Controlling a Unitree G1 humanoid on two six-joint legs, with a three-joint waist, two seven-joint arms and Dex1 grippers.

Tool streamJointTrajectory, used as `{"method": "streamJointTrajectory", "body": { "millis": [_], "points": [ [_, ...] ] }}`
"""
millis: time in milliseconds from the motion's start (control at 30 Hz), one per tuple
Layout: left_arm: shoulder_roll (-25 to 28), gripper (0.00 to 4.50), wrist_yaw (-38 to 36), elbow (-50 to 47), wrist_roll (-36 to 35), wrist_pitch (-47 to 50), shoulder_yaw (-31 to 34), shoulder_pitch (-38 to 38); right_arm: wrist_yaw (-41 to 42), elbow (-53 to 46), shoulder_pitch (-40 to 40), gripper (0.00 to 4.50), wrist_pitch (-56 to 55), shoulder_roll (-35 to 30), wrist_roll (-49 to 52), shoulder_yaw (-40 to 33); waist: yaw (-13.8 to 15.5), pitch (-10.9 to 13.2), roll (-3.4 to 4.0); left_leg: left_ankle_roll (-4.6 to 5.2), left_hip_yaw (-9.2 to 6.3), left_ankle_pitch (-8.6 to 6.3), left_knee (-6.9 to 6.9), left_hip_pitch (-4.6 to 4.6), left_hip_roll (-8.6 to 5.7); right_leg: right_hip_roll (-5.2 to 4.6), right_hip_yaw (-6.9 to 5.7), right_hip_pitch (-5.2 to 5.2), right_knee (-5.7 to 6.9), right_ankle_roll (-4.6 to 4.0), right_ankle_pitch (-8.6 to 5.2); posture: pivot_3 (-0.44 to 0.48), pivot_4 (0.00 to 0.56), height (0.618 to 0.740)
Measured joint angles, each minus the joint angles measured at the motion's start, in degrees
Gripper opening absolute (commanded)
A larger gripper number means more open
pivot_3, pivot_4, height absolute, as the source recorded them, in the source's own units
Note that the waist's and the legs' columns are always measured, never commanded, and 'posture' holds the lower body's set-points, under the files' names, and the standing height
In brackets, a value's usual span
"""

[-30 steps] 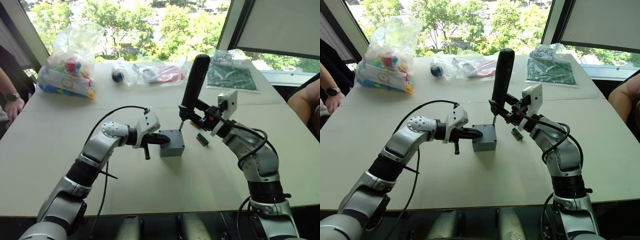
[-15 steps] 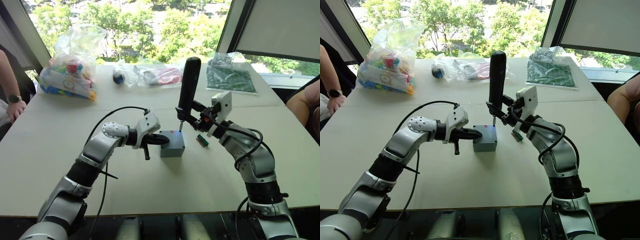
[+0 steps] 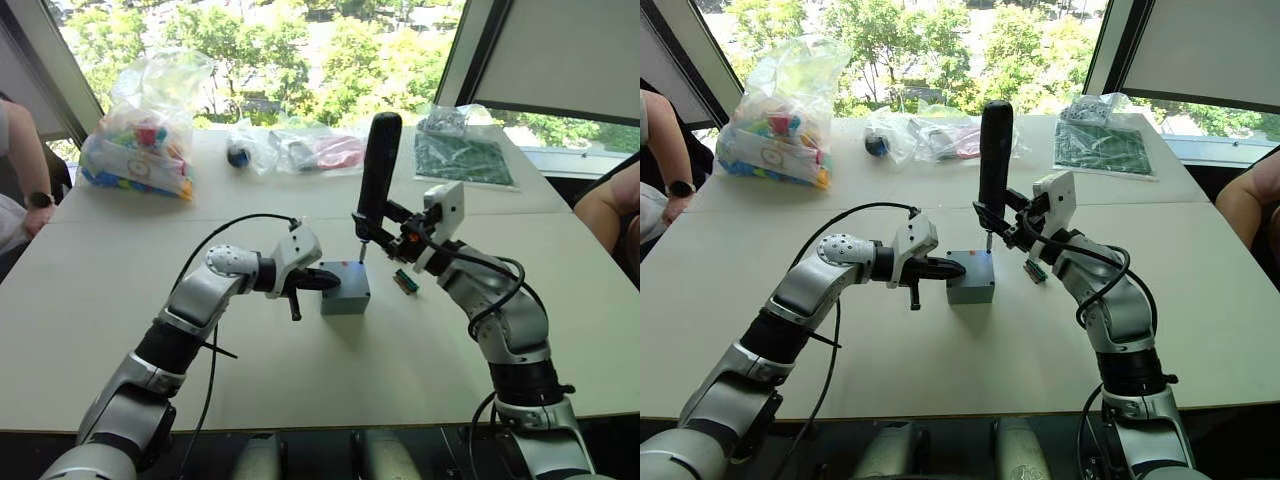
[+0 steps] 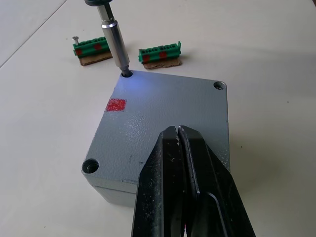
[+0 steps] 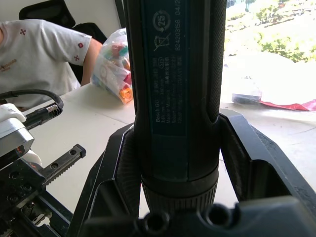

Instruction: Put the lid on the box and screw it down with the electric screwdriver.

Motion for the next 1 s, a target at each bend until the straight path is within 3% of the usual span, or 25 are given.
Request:
{"method": "streamJointTrajectory", "body": {
  "millis": [133,367,533,733,833,1000],
  "points": [
    [-0.1,0.00,-0.4,0.4,0.0,-1.2,0.0,0.0,-5.1,0.1,-4.5,1.88,8.1,0.4,4.7,-4.0,0.1,0.2,0.21,0.00,0.02,0.00,0.01,-0.20,-0.01,-0.04,0.00,-0.22,0.03,-0.04,0.02,0.000,0.150,0.740],
    [-2.1,0.00,-0.6,1.1,-0.9,-1.5,0.9,-0.1,-15.1,0.6,-21.7,1.88,21.0,-4.1,13.6,-18.3,1.0,0.3,0.41,0.00,-0.03,0.00,-0.01,-0.92,-0.02,-0.02,-0.05,-0.92,0.06,0.19,0.16,0.000,0.150,0.740],
    [-4.5,0.00,1.6,1.0,-4.2,4.2,4.4,-0.2,-17.3,4.9,-24.0,1.88,28.9,-5.7,17.7,-20.0,0.9,0.4,0.47,0.01,0.02,0.00,0.03,-1.06,-0.03,-0.08,-0.06,-1.03,0.06,0.19,0.17,0.000,0.150,0.740],
    [-6.0,0.00,10.8,-7.4,-10.8,12.7,15.3,-2.3,-17.6,12.7,-25.0,1.88,36.4,-18.2,16.5,-21.0,1.3,1.0,0.61,0.02,0.01,0.00,0.05,-1.31,-0.07,-0.10,-0.08,-1.23,0.02,0.21,0.17,0.000,0.150,0.740],
    [-7.0,0.00,14.0,-10.3,-13.9,14.4,19.5,-2.9,-13.6,15.3,-25.0,1.88,40.0,-28.0,14.2,-16.8,1.2,1.0,0.60,0.09,0.07,-0.04,-0.02,-1.31,-0.08,-0.12,-0.08,-1.25,-0.05,0.24,0.16,0.000,0.150,0.740],
    [-2.9,0.00,10.5,-15.6,-14.7,13.2,17.1,1.9,-4.5,23.5,-24.4,1.88,52.9,-39.2,11.9,-5.9,0.6,1.0,0.60,0.22,0.14,-0.12,-0.08,-1.25,-0.03,-0.03,-0.02,-1.27,-0.13,0.20,0.14,0.000,0.150,0.740]
  ]
}}
